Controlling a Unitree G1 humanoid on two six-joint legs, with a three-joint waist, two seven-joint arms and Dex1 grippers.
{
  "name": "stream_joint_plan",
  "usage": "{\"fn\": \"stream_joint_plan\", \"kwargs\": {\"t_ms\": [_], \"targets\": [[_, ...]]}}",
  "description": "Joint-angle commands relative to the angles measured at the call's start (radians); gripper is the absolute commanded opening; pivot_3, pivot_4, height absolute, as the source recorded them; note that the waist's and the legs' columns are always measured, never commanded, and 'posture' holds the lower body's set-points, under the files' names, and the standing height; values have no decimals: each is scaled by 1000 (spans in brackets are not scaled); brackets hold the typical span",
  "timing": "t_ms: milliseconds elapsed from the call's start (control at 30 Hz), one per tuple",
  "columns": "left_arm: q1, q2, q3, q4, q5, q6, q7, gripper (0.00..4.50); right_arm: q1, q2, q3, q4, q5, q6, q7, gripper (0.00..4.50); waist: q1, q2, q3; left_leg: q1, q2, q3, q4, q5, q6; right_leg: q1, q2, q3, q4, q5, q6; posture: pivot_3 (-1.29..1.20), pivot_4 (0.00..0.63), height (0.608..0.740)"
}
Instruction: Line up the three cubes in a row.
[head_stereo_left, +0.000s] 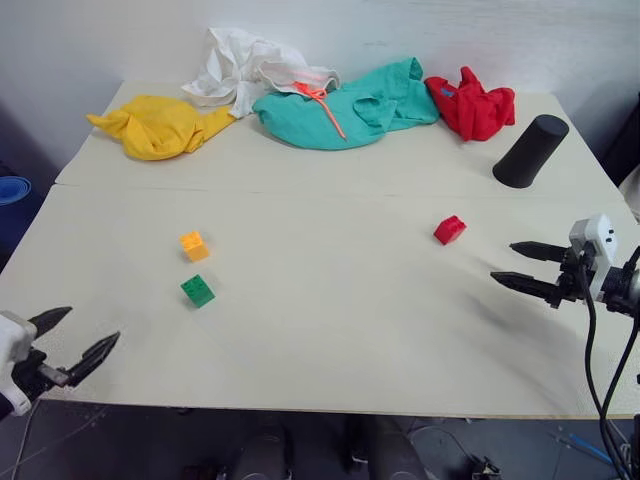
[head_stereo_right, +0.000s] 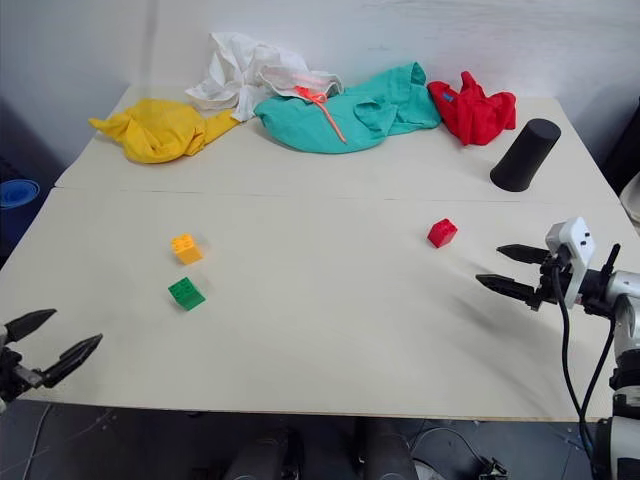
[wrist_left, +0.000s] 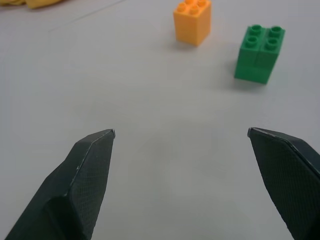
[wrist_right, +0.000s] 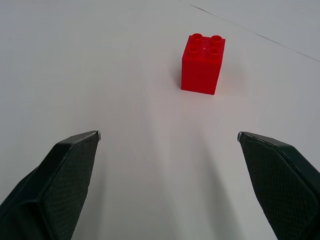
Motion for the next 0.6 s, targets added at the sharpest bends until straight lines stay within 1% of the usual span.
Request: {"fn": "stream_joint_plan", "kwargs": {"t_ms": [33,467,600], "targets": [[13,15,28,-4,-6,11,1,4482,22,-4,-48,-51,28,4,-8,4500,0,0,0,0,0,0,0,0,0,0,0,0,0,0,0,0,150,740],[10,19,0,-32,26,24,23,4482,100,6,-68,-215,53,88,-74,4500,0,0,0,0,0,0,0,0,0,0,0,0,0,0,0,0,150,740],[-22,36,-24,-73,-15,71,18,4482,114,7,-62,-276,57,103,-91,4500,1,0,0,0,0,0,0,0,0,0,0,0,0,0,0,0,150,740]]}}
